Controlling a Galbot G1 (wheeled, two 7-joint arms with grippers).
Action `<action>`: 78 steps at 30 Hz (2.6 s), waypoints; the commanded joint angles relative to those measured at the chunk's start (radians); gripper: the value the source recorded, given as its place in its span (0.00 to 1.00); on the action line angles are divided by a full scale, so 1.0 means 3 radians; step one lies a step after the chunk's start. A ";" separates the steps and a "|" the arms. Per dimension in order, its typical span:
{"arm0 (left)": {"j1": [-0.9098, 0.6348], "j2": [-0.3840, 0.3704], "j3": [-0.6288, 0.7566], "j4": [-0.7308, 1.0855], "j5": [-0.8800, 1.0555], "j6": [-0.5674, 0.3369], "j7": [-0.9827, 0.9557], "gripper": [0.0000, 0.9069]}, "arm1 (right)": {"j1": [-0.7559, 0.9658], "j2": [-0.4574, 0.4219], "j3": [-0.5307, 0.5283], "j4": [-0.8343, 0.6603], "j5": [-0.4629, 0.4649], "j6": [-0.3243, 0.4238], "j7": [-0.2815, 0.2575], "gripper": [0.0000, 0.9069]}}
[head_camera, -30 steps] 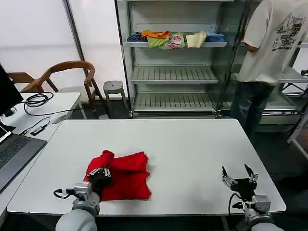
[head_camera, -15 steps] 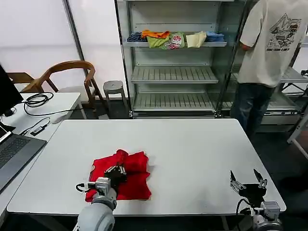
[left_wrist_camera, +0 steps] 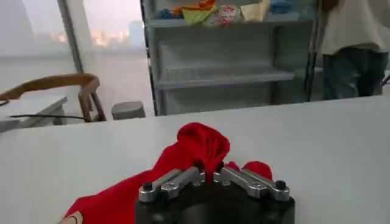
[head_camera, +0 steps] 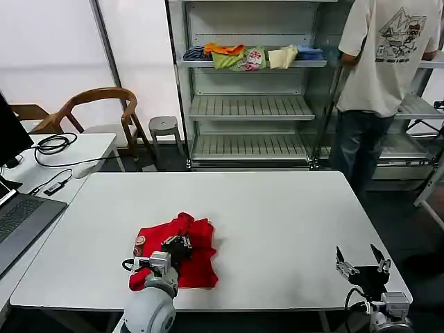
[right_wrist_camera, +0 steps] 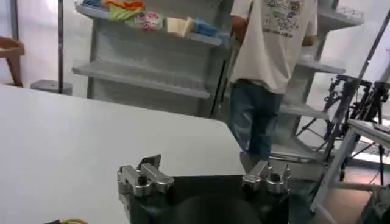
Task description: Fold and organize the clothes.
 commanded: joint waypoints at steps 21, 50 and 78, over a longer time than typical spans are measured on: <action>0.0233 0.0513 -0.0957 -0.0618 -0.0361 -0.0726 0.0476 1.00 | 0.0360 0.0049 -0.0225 -0.0004 0.0007 -0.0045 -0.0015 1.00; 0.0672 0.0340 -0.1025 0.0116 -0.1122 -0.0295 0.0072 1.00 | 0.0478 0.0119 -0.0285 -0.0122 -0.0023 -0.0064 -0.0028 1.00; 0.0581 0.0236 -0.0905 0.0334 -0.1233 -0.0576 0.0070 0.02 | 0.0526 0.0164 -0.0329 -0.0149 -0.0070 -0.0065 -0.0037 1.00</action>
